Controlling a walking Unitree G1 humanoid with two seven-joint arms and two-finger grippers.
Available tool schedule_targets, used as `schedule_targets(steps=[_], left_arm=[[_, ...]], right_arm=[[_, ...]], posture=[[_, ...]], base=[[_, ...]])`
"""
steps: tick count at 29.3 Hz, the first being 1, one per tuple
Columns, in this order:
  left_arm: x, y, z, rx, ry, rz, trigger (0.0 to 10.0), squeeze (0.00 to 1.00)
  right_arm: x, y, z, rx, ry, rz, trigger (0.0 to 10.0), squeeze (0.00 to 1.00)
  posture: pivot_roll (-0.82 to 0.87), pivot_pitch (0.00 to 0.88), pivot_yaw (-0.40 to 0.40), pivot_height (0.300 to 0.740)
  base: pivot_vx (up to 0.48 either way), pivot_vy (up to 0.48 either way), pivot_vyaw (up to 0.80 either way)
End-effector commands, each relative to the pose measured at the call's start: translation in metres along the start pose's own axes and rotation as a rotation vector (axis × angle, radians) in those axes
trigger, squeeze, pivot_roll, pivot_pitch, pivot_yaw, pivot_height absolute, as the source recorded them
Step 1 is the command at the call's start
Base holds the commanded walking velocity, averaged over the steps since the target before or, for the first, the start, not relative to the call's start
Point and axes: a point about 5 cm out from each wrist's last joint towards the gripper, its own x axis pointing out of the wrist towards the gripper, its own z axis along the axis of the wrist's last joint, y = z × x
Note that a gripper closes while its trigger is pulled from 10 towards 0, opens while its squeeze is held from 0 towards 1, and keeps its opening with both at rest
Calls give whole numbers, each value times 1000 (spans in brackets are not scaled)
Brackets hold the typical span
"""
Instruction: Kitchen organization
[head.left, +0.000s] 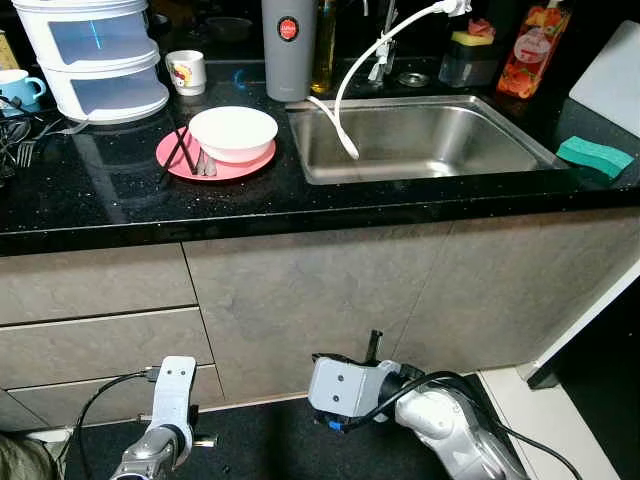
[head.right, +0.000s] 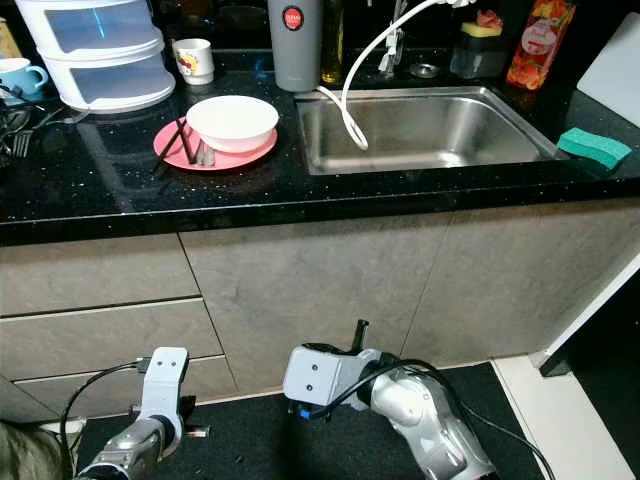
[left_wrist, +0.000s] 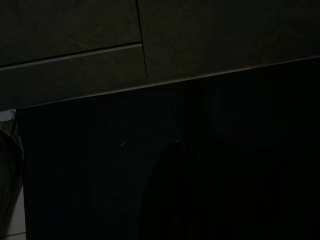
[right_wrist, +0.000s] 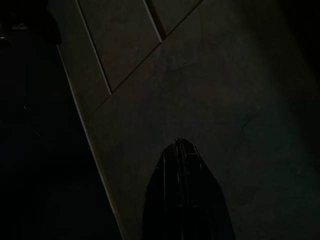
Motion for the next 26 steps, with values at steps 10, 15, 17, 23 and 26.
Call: schedule_targets(steps=[10, 15, 17, 23, 26], left_arm=[[-2, 8, 0, -5, -4, 22, 10000, 0], [-2, 12, 2, -26, -14, 42, 10000, 0], [-2, 11, 2, -27, -14, 41, 10000, 0], [-1, 9, 3, -13, -11, 29, 10000, 0], [-1, 9, 4, -6, -12, 26, 10000, 0]], right_arm=[[-5, 5, 0, 7, -5, 17, 10000, 0], [-4, 4, 0, 10, -8, 19, 10000, 0], [-4, 4, 0, 12, -8, 19, 10000, 0], [-3, 4, 0, 12, -5, 20, 10000, 0], [-2, 4, 0, 13, -5, 23, 10000, 0]], posture=[[-61, 29, -57, 740], [-68, 28, -62, 740], [-78, 26, -58, 740], [-88, 27, -37, 740], [-93, 29, -39, 740]], base=[[0, 0, 0], [0, 0, 0], [0, 0, 0], [0, 0, 0], [0, 0, 0]])
